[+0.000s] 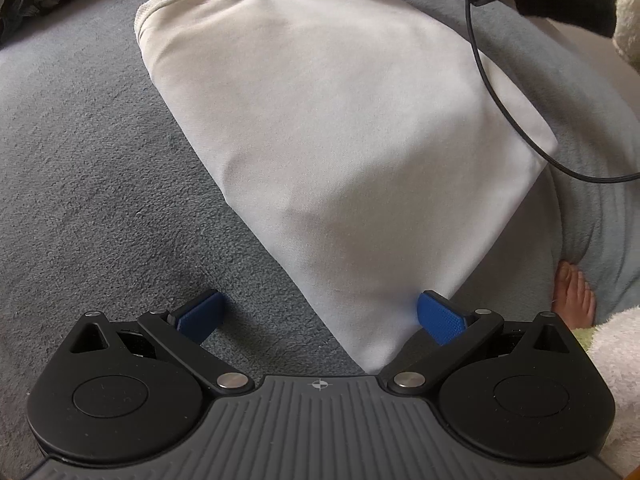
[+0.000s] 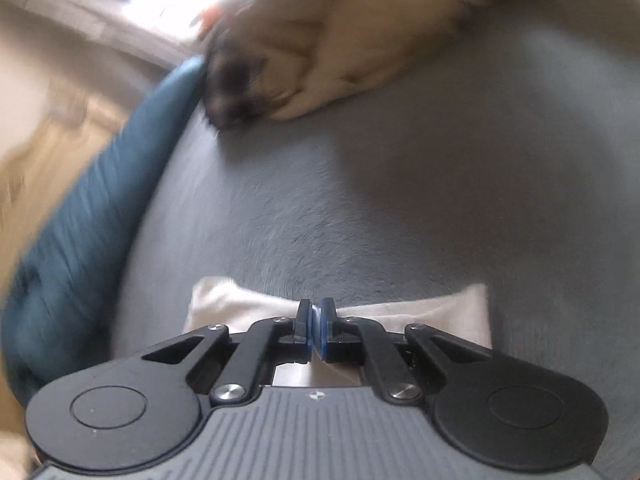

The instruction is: Fold clothes

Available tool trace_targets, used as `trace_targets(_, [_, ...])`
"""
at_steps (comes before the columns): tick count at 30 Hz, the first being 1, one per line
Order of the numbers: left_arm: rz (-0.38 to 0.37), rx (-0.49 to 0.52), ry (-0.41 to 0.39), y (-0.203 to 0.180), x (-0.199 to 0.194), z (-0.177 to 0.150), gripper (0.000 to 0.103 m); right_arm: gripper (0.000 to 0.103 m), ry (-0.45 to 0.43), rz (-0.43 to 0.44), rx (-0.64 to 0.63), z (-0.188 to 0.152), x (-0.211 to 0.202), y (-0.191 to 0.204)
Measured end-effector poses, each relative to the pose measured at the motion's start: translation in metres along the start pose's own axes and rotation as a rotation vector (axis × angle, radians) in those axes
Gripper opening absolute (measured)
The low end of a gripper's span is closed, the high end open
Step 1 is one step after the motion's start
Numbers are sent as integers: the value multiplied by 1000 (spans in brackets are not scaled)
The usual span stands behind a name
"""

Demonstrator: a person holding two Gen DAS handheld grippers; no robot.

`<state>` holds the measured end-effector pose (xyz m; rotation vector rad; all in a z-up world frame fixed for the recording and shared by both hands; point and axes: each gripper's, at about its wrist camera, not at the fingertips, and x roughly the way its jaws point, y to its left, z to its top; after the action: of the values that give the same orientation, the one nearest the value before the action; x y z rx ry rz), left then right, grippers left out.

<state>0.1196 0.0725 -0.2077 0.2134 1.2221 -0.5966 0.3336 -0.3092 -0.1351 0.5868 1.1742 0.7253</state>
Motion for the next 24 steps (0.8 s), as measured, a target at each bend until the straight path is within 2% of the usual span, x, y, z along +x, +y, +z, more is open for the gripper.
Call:
trace_targets(3, [1,1,1,3,3,2,103,5,-103,28,248,4,-14,-30])
trace_targets(4, [1,1,1,5,4,3,103,5,-122,28,270,5,-17,-32])
trace_targets(7, [0,1,2,5,1,2,103,5,-112,13,125,4,-21,-7])
trace_targets(14, [9,-4,8,-8,0,3,103,5,124,78,-235,-15,24,74])
trace_targets(16, [12,-8,12,-10,15,13,103,5,165,60,-261,-18,41,84])
trace_targets(17, [15,-9,13,-21,14,8,103,5,179,45,-262,-19,50,87])
trace_targets(18, [19,-9,16,-26,14,6,103,4,173,31,-250,-19,57,87])
trace_targets(20, [25,-12,21,-28,18,10,103,5,70,4,-161,-12,57,82])
trace_targets(22, [31,-13,26,-29,22,15,103,10,-40,-18,-84,-6,48,77])
trace_targets(23, [33,-14,28,-30,24,16,103,10,-64,-11,-74,-4,44,77])
trace_targets(24, [35,-15,31,-30,26,18,103,10,-49,20,-91,-4,43,79])
